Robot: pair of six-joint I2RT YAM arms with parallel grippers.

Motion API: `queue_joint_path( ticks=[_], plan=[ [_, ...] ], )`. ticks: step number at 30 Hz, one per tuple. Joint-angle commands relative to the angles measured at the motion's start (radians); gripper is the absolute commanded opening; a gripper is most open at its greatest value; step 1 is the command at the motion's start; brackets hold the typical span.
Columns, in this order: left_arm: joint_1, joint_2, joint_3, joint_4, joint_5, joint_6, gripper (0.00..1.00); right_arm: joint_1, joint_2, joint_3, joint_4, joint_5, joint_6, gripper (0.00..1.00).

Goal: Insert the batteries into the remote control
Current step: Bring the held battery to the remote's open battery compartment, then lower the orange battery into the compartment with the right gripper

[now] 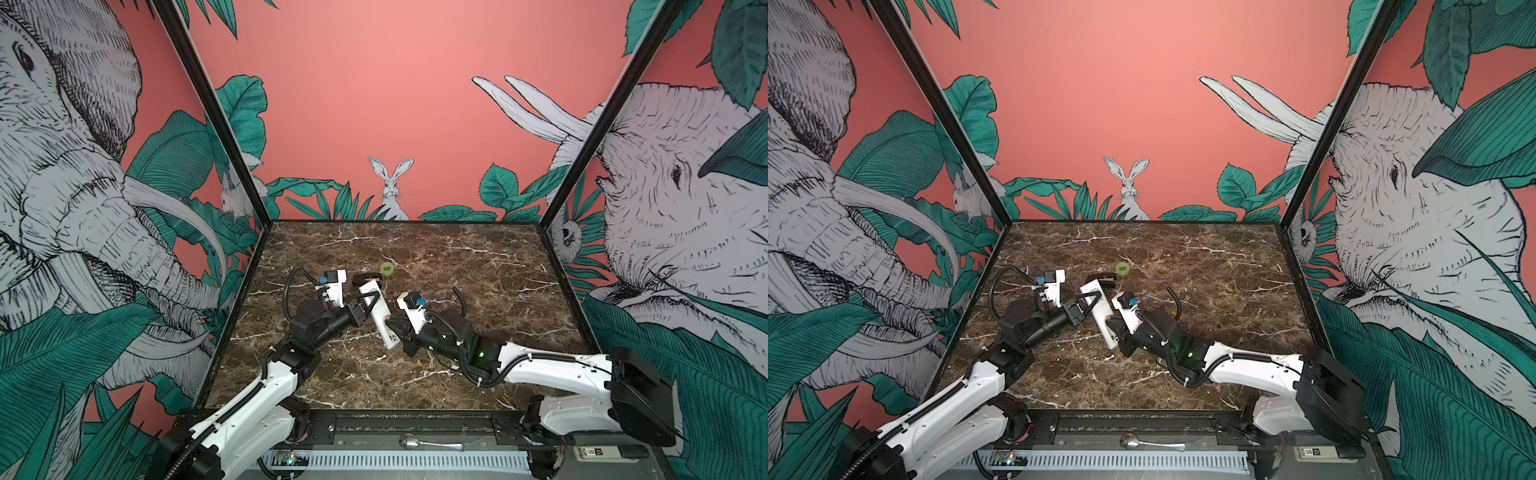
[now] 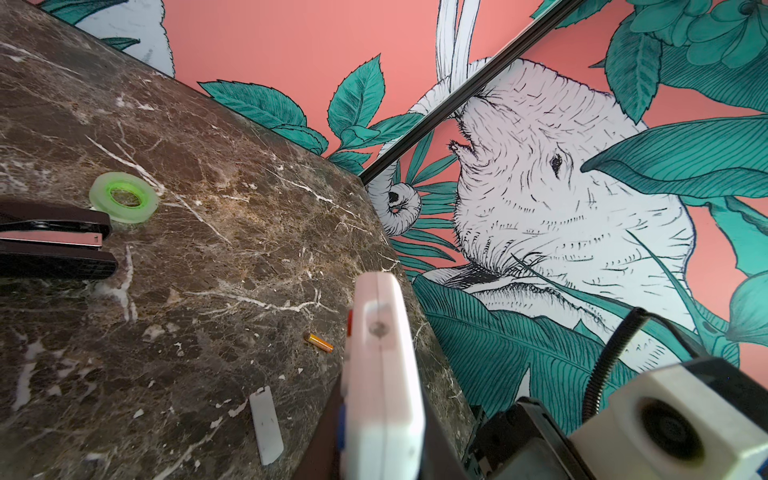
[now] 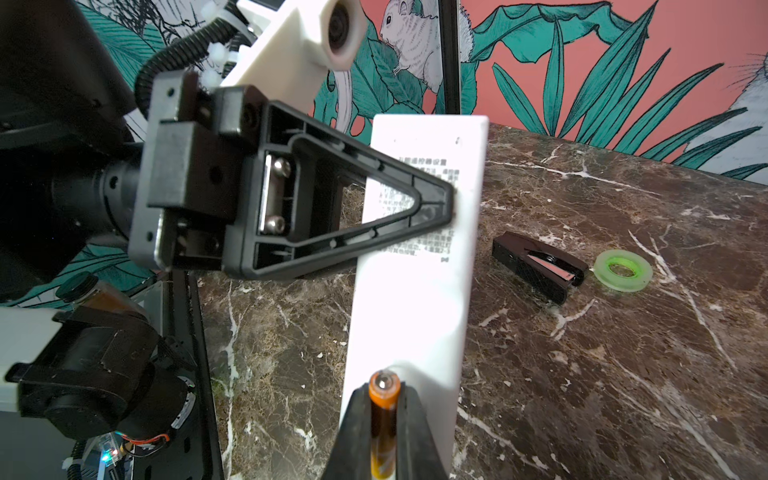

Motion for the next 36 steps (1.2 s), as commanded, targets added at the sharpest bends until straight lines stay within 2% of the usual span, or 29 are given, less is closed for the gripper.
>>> queue_joint_path(
  ticks=[1,36],
  plan=[
    [0.006,-0.025,-0.013,0.049,-0.007,-0.015,0.0,0.01,0.005,-0.012,0.057,0.0,0.012,0.01],
    [0.013,-0.041,-0.035,0.13,-0.019,-0.06,0.0,0.015,0.033,-0.02,0.07,-0.009,0.029,0.02]
  ],
)
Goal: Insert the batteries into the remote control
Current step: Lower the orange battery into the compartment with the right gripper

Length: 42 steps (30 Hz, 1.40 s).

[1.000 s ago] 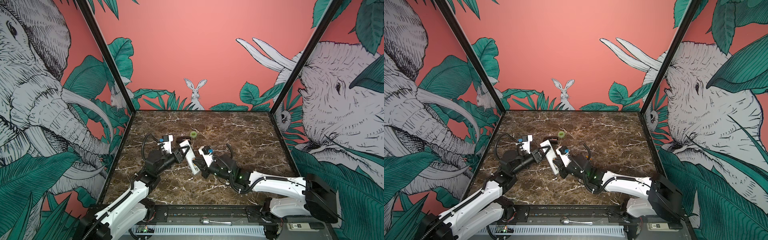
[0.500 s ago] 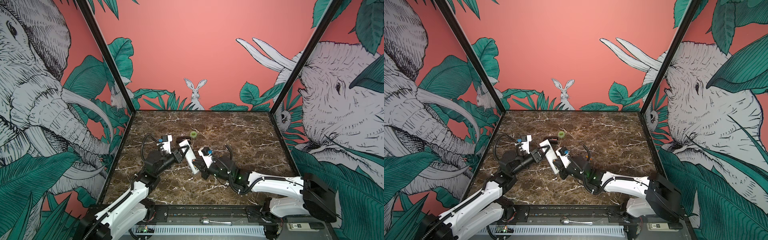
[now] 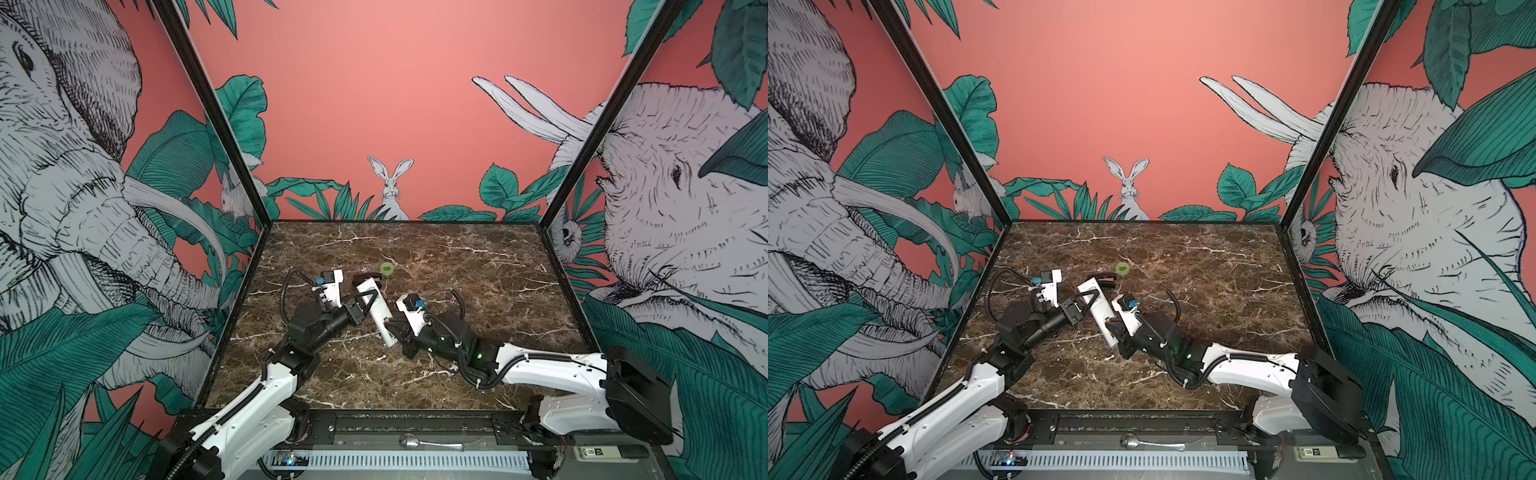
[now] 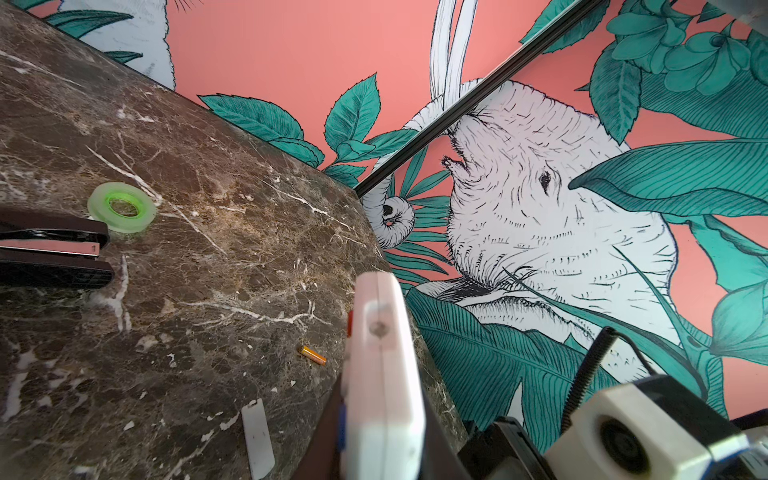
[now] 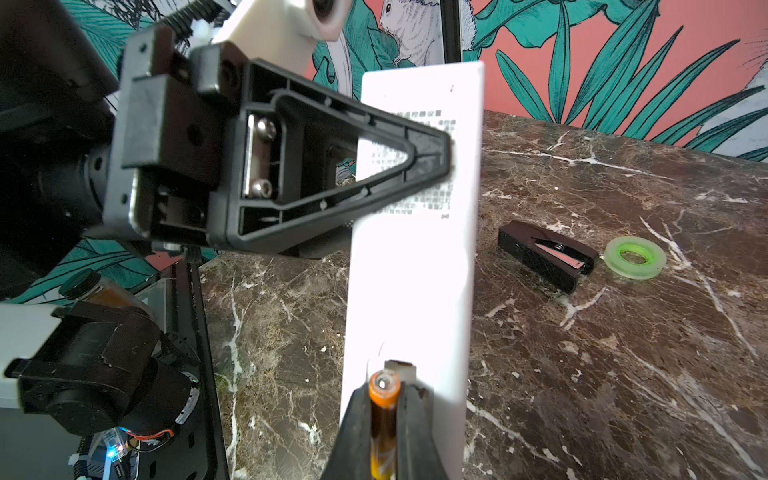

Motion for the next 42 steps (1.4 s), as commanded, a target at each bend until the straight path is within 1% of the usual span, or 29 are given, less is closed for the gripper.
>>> queue_joint_path(
  ticks=[1,9,16,22,27,35,42],
  plan=[
    [0.007,-0.032,-0.015,0.082,-0.008,-0.025,0.0,0.009,0.016,-0.002,0.046,-0.007,0.007,0.03],
    [0.006,-0.056,-0.021,0.108,-0.014,-0.031,0.0,0.01,0.015,0.002,0.041,-0.009,0.006,0.08],
    [0.007,-0.058,-0.022,0.116,-0.011,-0.032,0.0,0.01,0.018,0.006,0.038,-0.011,0.005,0.19],
    [0.006,-0.056,-0.021,0.113,-0.008,-0.032,0.0,0.01,0.014,0.01,0.028,-0.008,0.004,0.24],
    [0.007,-0.054,-0.02,0.112,-0.007,-0.031,0.0,0.012,0.008,0.011,0.021,-0.007,-0.001,0.26],
    [0.007,-0.055,-0.025,0.107,-0.005,-0.03,0.0,0.016,-0.016,0.018,-0.015,0.002,-0.02,0.34],
    [0.008,-0.057,-0.031,0.107,-0.004,-0.028,0.0,0.02,-0.03,0.023,-0.037,0.009,-0.03,0.35]
  ],
)
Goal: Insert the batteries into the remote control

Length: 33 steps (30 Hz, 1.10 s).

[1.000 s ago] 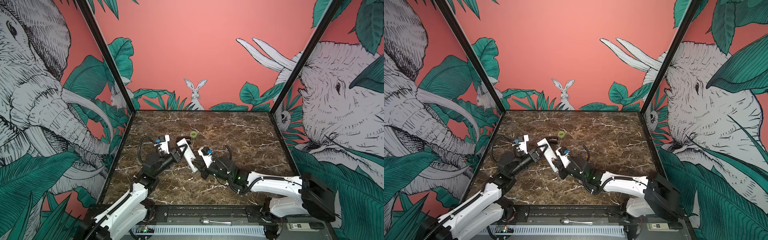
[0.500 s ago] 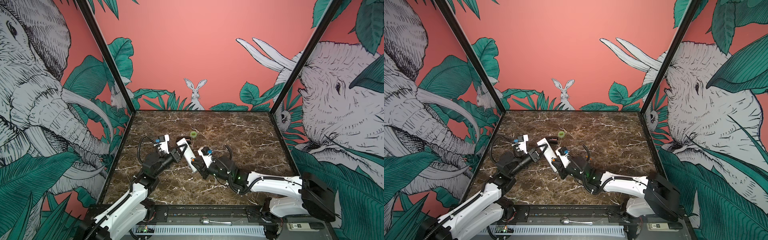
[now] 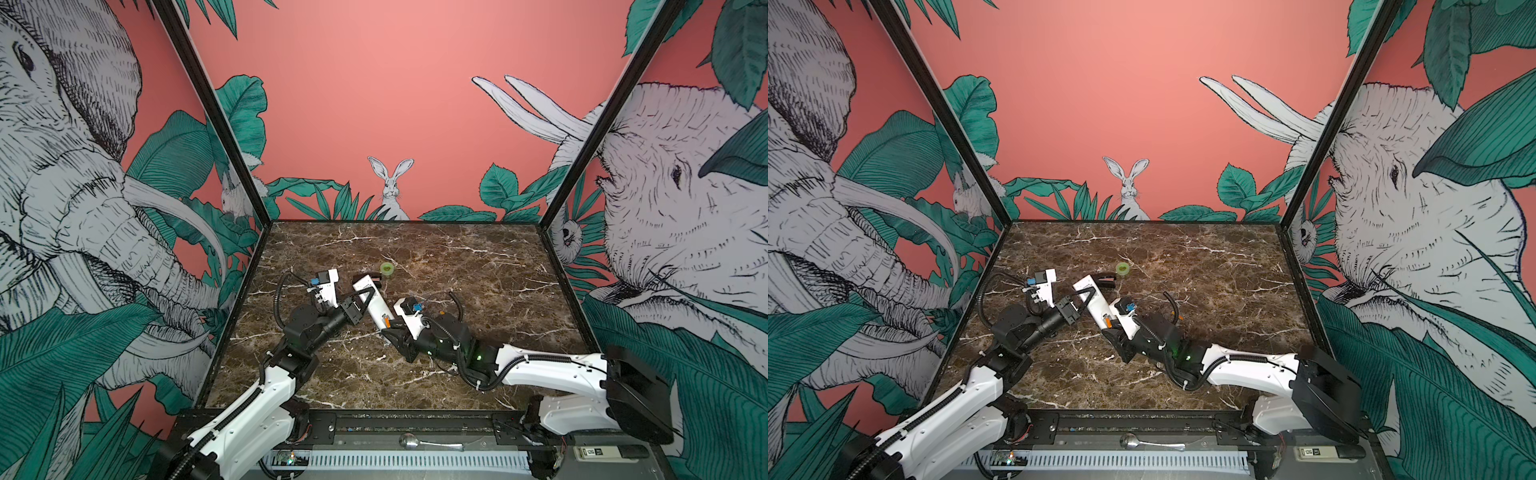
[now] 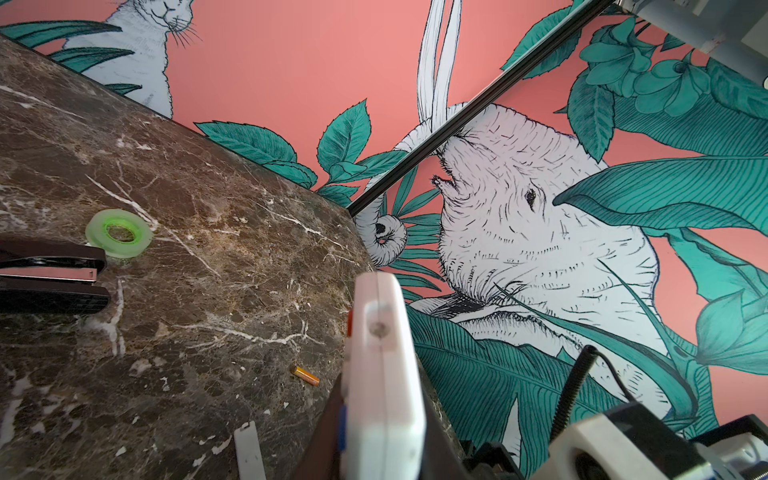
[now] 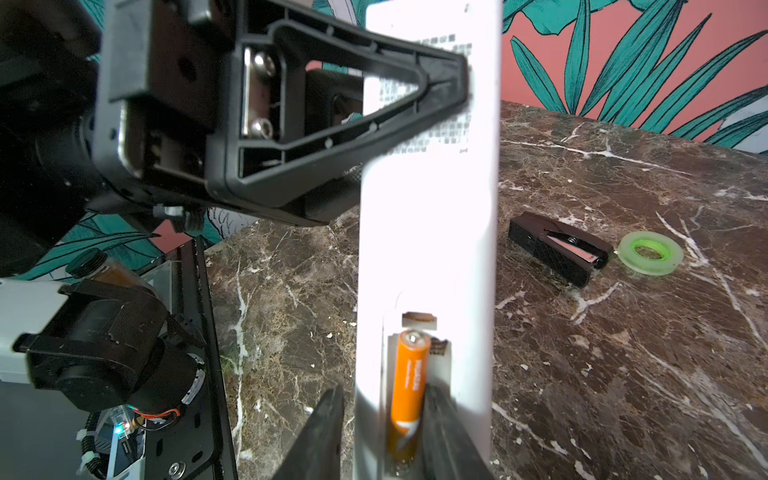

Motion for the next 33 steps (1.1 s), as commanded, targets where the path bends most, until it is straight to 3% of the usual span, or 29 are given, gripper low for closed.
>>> queue_joint_path(
  ticks=[1,33],
  plan=[
    [0.001,-0.026,-0.014,0.06,0.013,-0.014,0.0,0.008,-0.023,0.026,-0.009,0.018,-0.016,0.35],
    [0.001,-0.014,-0.012,0.06,0.066,-0.012,0.0,0.03,-0.148,0.057,-0.201,0.009,-0.129,0.4]
  ],
)
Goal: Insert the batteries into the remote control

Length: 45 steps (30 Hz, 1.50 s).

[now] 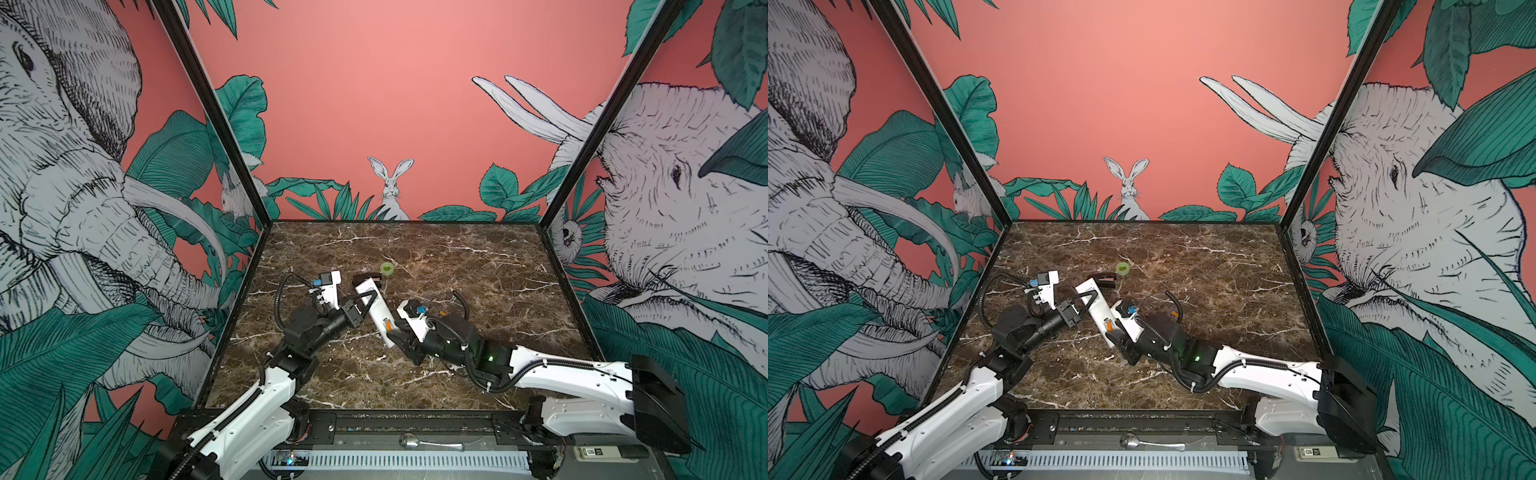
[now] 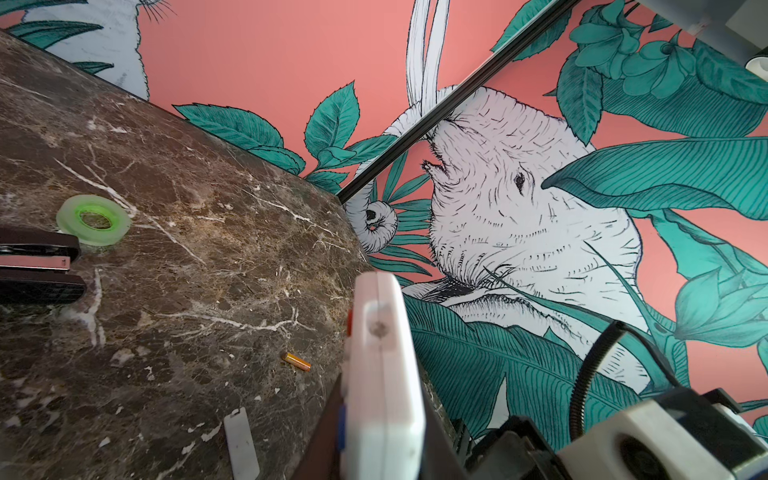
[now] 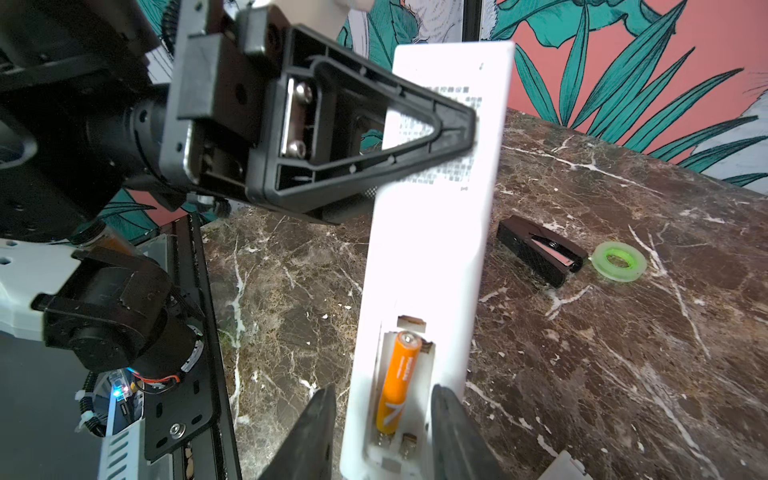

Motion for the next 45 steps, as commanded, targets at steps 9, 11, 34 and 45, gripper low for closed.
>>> queue_joint_path(
  ticks=[9,11,34,45],
  plan=[
    [0.002,-0.014,0.004,0.051,0.048,-0.017,0.0,0.01,-0.115,0.129,-0.321,-0.016,-0.287,0.42],
    [0.002,-0.014,0.006,0.052,0.058,-0.019,0.0,0.011,-0.115,0.167,-0.395,-0.018,-0.361,0.42],
    [0.001,-0.015,0.037,0.058,0.171,-0.016,0.0,0.011,0.028,0.402,-0.67,-0.059,-0.753,0.28],
    [0.001,-0.015,0.039,0.056,0.171,-0.013,0.0,0.011,0.065,0.417,-0.665,-0.083,-0.76,0.27]
  ],
)
